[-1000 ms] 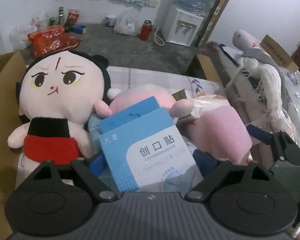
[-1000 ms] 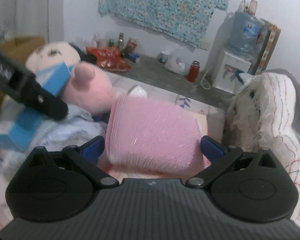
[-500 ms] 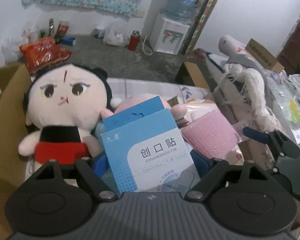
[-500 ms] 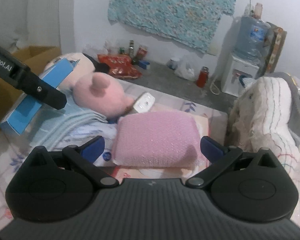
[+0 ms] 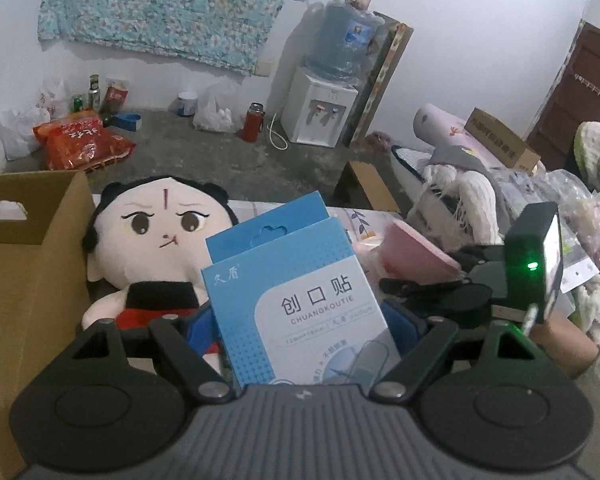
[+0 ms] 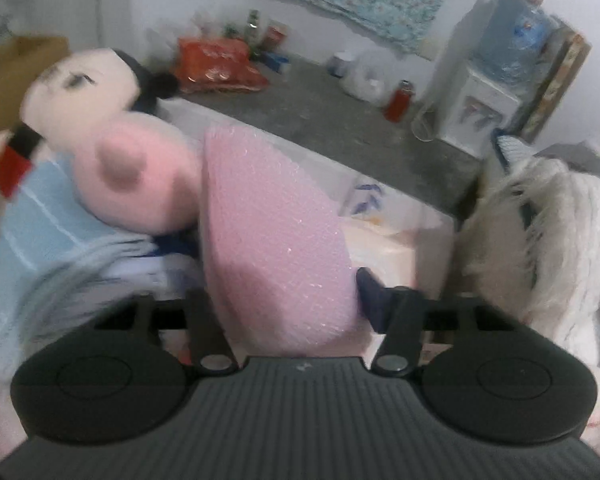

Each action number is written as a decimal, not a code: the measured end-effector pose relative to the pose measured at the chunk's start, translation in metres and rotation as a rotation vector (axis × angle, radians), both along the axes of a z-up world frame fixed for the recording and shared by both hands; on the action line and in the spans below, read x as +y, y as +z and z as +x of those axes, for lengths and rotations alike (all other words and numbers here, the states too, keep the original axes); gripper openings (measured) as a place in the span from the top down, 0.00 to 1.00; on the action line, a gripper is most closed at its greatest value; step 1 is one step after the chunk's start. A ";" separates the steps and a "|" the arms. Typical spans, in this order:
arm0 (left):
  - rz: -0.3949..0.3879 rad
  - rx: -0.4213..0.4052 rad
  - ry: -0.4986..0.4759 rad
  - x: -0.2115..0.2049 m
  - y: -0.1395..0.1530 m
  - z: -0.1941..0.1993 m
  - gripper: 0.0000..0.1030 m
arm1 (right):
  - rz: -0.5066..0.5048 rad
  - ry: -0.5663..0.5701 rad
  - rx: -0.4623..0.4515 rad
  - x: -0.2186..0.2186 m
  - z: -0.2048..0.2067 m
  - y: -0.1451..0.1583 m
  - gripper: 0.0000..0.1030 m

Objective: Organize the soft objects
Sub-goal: 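Carry the bandage box and pink pad with both grippers into the cardboard box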

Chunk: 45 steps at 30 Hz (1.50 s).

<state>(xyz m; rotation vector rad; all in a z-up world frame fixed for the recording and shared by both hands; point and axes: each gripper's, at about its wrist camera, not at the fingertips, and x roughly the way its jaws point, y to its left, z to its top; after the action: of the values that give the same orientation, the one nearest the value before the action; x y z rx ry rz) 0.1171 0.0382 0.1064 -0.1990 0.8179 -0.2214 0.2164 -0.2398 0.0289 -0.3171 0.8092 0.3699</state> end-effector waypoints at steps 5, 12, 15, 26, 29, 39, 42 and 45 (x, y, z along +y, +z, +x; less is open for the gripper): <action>-0.013 0.009 0.020 0.012 -0.008 -0.007 0.18 | 0.040 -0.061 -0.080 -0.008 -0.019 0.007 0.72; -0.013 -0.004 0.040 0.030 -0.007 -0.031 0.18 | 0.124 -0.068 -0.160 -0.026 -0.065 0.031 0.72; 0.004 -0.041 0.052 0.044 0.006 -0.053 0.18 | 0.173 -0.004 -0.202 -0.022 -0.088 0.060 0.72; 0.212 -0.079 0.237 0.153 0.068 -0.110 0.18 | 0.371 0.317 -0.163 0.106 -0.121 0.150 0.72; 0.281 -0.056 0.252 0.188 0.065 -0.092 0.18 | 0.419 0.387 -0.100 0.161 -0.109 0.156 0.72; 0.650 0.041 -0.015 0.259 -0.022 0.019 0.18 | 0.483 0.340 0.272 0.335 -0.031 0.111 0.72; 0.590 0.105 -0.053 0.275 -0.040 0.043 0.17 | 0.426 0.295 0.350 0.372 -0.006 0.087 0.72; 0.595 0.184 -0.080 0.286 -0.062 0.064 0.17 | 0.404 0.253 0.400 0.395 0.002 0.070 0.72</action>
<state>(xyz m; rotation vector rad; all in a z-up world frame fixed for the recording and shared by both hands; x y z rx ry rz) 0.1807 0.3241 0.0445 0.3785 1.0407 -0.0278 0.2189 0.1551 0.0992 0.0390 1.0628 0.8379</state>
